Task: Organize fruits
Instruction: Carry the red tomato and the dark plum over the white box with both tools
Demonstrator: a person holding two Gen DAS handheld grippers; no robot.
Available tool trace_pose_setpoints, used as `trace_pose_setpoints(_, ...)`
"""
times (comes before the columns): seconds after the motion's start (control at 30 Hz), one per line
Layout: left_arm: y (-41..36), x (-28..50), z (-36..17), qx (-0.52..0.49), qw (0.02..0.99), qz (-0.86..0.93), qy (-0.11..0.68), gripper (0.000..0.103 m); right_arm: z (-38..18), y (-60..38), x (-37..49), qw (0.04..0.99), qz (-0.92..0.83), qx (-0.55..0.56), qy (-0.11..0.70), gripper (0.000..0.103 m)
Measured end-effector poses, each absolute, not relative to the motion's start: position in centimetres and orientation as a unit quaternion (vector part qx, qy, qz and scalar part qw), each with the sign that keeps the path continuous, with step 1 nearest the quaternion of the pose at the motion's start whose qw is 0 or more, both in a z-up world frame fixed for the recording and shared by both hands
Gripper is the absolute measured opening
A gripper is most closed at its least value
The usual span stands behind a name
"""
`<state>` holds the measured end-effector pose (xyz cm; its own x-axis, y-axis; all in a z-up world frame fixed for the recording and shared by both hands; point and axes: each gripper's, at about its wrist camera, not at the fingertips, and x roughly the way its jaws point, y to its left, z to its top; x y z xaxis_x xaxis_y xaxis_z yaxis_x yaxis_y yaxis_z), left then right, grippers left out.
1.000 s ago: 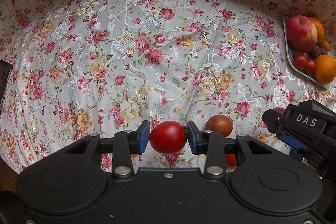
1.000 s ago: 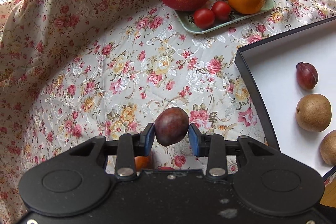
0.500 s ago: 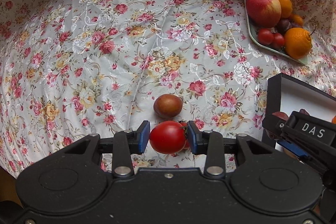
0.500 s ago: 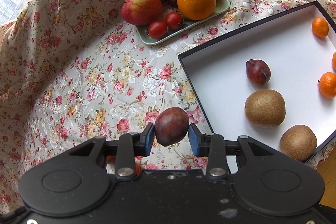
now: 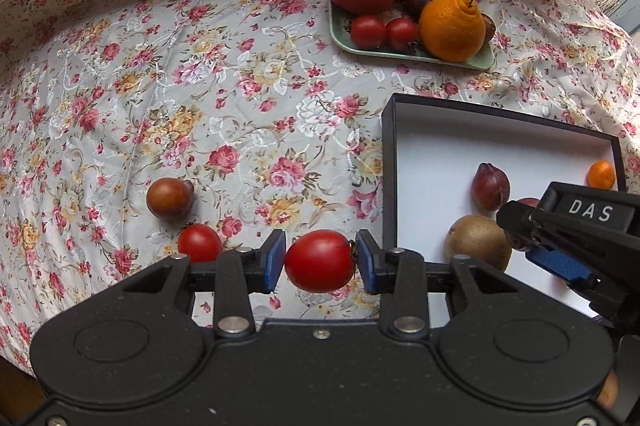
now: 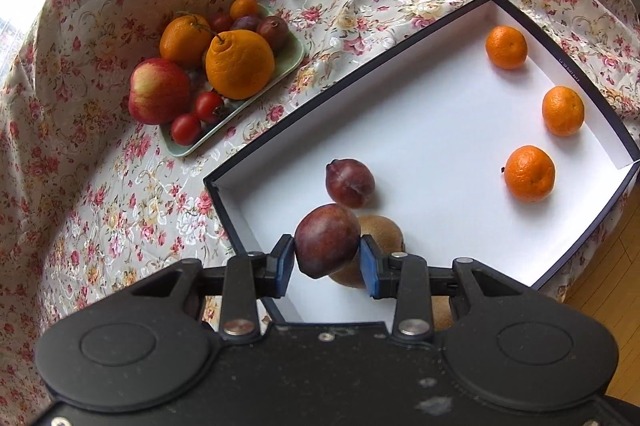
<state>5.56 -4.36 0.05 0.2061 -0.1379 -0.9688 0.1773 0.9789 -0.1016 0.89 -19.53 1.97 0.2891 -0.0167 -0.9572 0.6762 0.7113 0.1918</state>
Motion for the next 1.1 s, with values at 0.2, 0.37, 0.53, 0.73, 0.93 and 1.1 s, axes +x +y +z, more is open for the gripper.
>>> trace_pose_setpoints(0.2,-7.6,4.6,-0.1,0.043,0.778,-0.127,0.614,0.047,2.8,-24.4,-0.8,0.741,-0.278,0.32,0.521,0.037)
trace_pose_setpoints(0.37,-9.6,3.9,-0.4,0.06,0.778,-0.141,0.61,0.047,3.2,-27.5,-2.1,0.73,-0.312,0.346,0.5,0.037)
trace_pose_setpoints(0.53,-10.9,3.9,-0.6,0.061,0.775,-0.149,0.611,0.047,3.3,-29.4,-3.0,0.722,-0.327,0.363,0.491,0.037)
trace_pose_setpoints(0.73,-11.5,4.8,-0.5,0.049,0.779,-0.142,0.609,0.047,3.1,-29.9,-3.3,0.719,-0.329,0.36,0.495,0.037)
trace_pose_setpoints(0.93,-11.9,5.6,-0.8,0.044,0.78,-0.138,0.609,0.047,3.0,-30.2,-3.0,0.72,-0.326,0.357,0.499,0.037)
trace_pose_setpoints(1.1,-12.2,6.2,-1.0,0.044,0.781,-0.138,0.607,0.047,2.9,-30.3,-2.5,0.72,-0.326,0.355,0.499,0.037)
